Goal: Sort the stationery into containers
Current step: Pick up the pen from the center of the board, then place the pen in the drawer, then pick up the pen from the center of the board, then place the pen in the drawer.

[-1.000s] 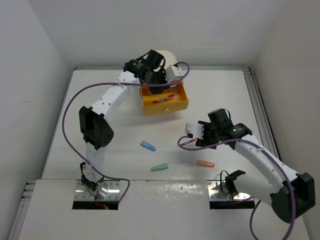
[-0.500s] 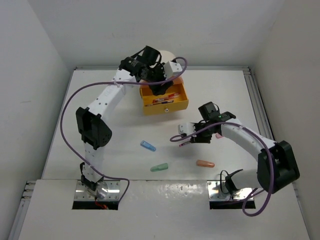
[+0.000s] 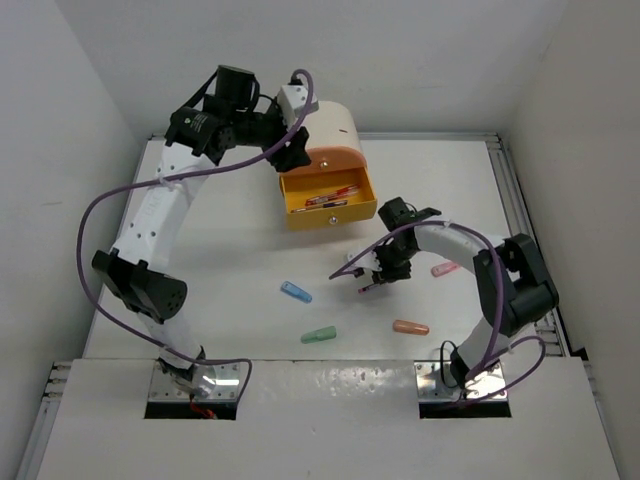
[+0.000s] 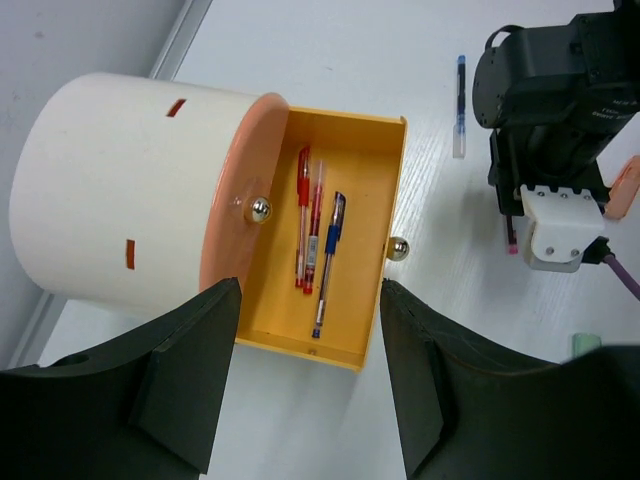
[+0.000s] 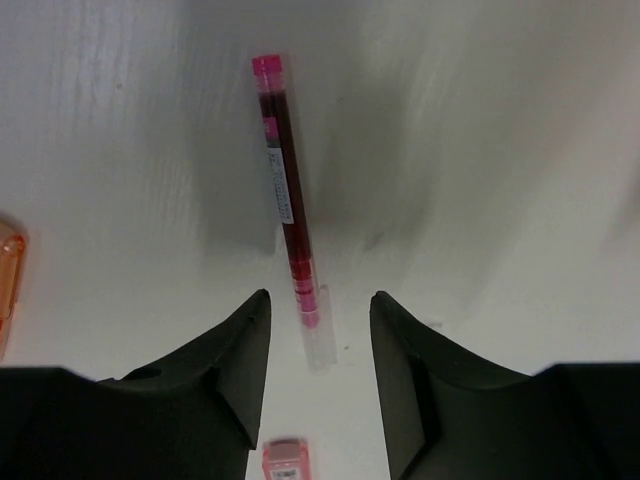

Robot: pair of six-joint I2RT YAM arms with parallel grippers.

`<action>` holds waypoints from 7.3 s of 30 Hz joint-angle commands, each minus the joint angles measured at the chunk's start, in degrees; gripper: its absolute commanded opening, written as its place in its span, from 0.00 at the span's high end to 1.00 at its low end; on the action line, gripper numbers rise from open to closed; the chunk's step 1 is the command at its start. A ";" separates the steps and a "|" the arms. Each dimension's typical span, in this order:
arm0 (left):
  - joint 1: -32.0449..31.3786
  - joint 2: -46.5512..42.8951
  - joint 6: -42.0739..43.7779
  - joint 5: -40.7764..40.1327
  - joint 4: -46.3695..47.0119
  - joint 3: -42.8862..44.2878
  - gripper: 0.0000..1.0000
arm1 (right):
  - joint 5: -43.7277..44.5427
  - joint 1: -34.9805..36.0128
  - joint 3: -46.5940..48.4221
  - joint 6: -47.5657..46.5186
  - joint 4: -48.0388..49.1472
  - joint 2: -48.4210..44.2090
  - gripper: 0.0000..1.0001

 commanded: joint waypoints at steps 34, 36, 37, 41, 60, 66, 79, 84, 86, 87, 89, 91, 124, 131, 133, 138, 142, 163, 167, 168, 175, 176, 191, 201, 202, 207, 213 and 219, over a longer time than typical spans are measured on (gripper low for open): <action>-1.05 -19.48 -20.59 20.49 19.80 -44.96 0.34 | 14.60 25.21 3.17 10.40 11.16 -25.54 1.00; -2.37 -19.39 -22.35 20.14 20.51 -45.83 0.33 | 15.94 27.33 4.75 11.54 11.33 -25.46 1.00; -2.89 -19.04 -22.44 19.71 20.16 -46.01 0.33 | 16.55 29.26 5.11 11.80 11.16 -25.20 1.00; -5.96 -18.86 -21.48 17.16 19.19 -47.51 0.30 | 20.24 32.70 6.52 11.72 12.12 -23.70 1.00; -12.39 -17.64 -18.49 10.30 17.44 -49.63 0.73 | 23.32 33.94 6.08 10.92 15.38 -23.43 1.00; -7.66 -13.07 -12.79 5.39 10.08 -34.03 0.87 | 20.87 32.01 4.33 17.67 13.09 -28.53 0.54; -1.23 11.36 -0.38 -4.83 -3.67 1.10 0.81 | 2.33 0.21 -2.89 11.46 4.83 -26.45 0.60; -1.23 12.07 -0.21 -5.70 0.73 -1.98 0.77 | 0.47 -8.49 -0.34 8.38 4.83 -18.71 0.55; -1.23 12.95 -0.03 -5.35 0.64 -1.55 0.74 | 0.21 -9.91 0.54 6.36 4.74 -14.50 0.52; -1.23 13.47 0.06 -5.17 0.64 -1.54 0.72 | 0.21 -10.96 1.50 6.01 4.83 -13.08 0.51; -1.23 13.83 0.06 -5.00 0.56 -1.46 0.59 | -0.23 -11.76 3.26 4.34 4.40 -9.31 0.49; -1.05 13.74 -0.47 -4.30 0.56 -1.19 0.44 | -0.14 -12.73 4.14 0.84 3.87 -6.84 0.48; 1.14 7.94 -7.41 6.25 1.88 -1.72 0.32 | 6.71 -19.32 12.15 -22.12 -3.78 13.91 0.68; 1.67 7.15 -7.59 6.34 1.87 -2.51 0.32 | 9.34 -18.10 9.95 -25.63 -3.52 15.50 0.77; 1.67 6.63 -7.59 6.08 2.14 -3.12 0.32 | 9.79 -17.48 9.25 -25.90 -3.43 15.67 0.81; 2.11 3.47 -6.54 6.17 2.05 -4.70 0.32 | 8.57 -16.43 8.36 -23.98 -2.90 12.26 1.00; 3.95 -1.71 -8.10 5.90 6.43 -10.30 0.33 | 4.96 -15.20 12.66 -17.23 -7.63 7.26 1.00; 8.27 -33.02 -56.00 16.10 67.42 -51.55 0.17 | -27.22 -2.99 15.40 99.75 38.47 -24.76 1.00; 5.28 -31.00 -60.76 15.75 71.75 -52.08 0.18 | -24.84 0.97 15.92 109.44 45.60 -22.74 1.00; 5.01 -30.64 -60.94 15.75 71.83 -51.99 0.18 | -24.06 1.50 16.36 111.45 46.48 -21.78 1.00; 2.55 -27.84 -63.92 15.39 74.12 -51.73 0.22 | -23.00 5.63 16.63 115.34 50.10 -19.13 1.00; 1.85 -27.65 -64.45 15.39 74.56 -51.82 0.24 | -23.00 5.90 16.71 115.34 50.10 -19.04 1.00; 4.22 -22.05 -51.14 15.75 60.36 -43.40 0.98 | -24.49 2.05 19.88 109.54 38.44 -18.69 0.73; -2.81 1.25 -9.02 -8.85 15.60 -5.69 1.00 | -26.69 -19.05 19.45 94.79 21.81 -19.57 0.75; -3.42 4.31 -8.04 -11.82 14.54 -4.28 1.00 | -26.69 -19.84 17.79 94.08 21.62 -19.92 0.75; -6.76 10.40 -3.21 -15.54 10.67 -1.02 0.98 | -27.13 -22.49 13.82 90.03 21.10 -21.68 0.76; -9.14 16.98 1.72 -20.29 8.03 0.91 0.97 | -29.14 -22.67 11.35 90.46 21.53 -21.07 0.81; -10.72 19.89 3.66 -19.67 3.47 4.61 0.54 | -29.41 -21.44 11.09 90.55 21.62 -20.63 0.82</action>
